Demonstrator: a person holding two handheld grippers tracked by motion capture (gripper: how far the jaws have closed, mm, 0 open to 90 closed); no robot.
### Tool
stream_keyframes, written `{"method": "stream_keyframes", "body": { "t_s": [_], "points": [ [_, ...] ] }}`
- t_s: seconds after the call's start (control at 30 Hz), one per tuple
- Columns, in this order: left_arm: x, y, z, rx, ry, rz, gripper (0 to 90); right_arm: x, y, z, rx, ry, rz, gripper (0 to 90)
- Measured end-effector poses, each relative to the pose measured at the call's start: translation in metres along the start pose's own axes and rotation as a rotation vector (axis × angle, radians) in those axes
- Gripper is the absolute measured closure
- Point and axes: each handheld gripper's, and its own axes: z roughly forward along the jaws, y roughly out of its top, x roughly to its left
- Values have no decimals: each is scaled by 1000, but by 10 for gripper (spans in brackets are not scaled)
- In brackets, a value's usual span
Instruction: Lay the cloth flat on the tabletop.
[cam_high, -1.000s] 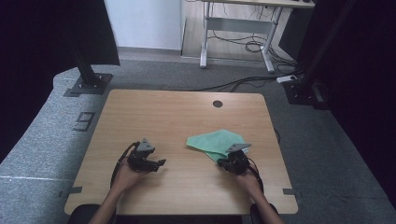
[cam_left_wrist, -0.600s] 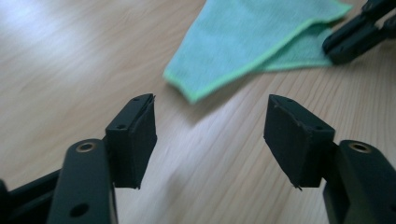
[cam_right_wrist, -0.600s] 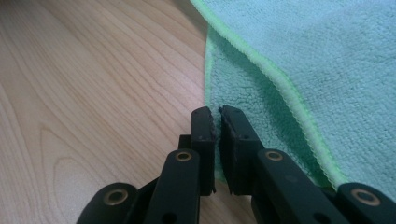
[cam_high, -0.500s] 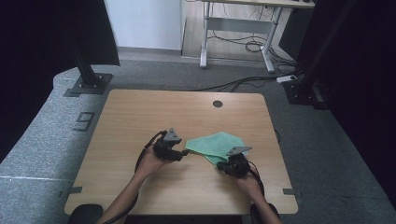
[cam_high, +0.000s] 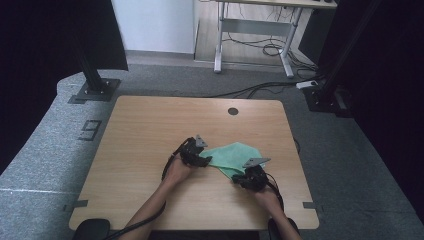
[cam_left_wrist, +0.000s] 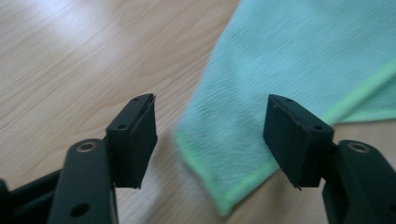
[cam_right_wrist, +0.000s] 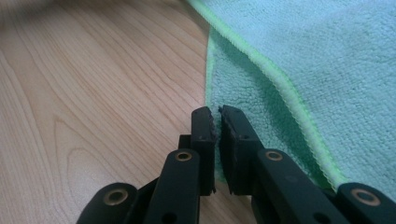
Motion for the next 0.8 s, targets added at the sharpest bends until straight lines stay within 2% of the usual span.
{"method": "stream_keyframes", "body": {
  "t_s": [0.07, 0.1, 0.17, 0.23, 0.33, 0.47, 0.53, 0.6, 0.8],
  "points": [
    [2, -2, 0, 1, 1, -37, 310, 1, 0, 0, 2, -4, -9, 828],
    [3, -2, -1, 7, 7, -40, 310, 1, 0, 0, 3, -7, -14, 828],
    [2, -2, -2, 11, 16, -36, 311, 2, 0, 0, 4, -14, -23, 828],
    [0, -3, -6, 33, 46, -17, 311, 4, 1, 0, 10, -26, -43, 825],
    [0, -6, -10, 42, 49, -20, 311, 5, 1, 0, 11, -30, -51, 821],
    [1, -20, -23, 51, 28, -54, 310, 5, 2, 1, 14, -27, -51, 816],
    [0, -23, -27, 55, 25, -52, 310, 4, 2, 1, 14, -31, -52, 812],
    [-2, -33, -36, 66, 2, -67, 308, 4, 4, 2, 15, -44, -54, 798],
    [-9, -49, -50, 68, -37, -98, 296, 2, 10, 6, 20, -84, -76, 768]
  ]
}}
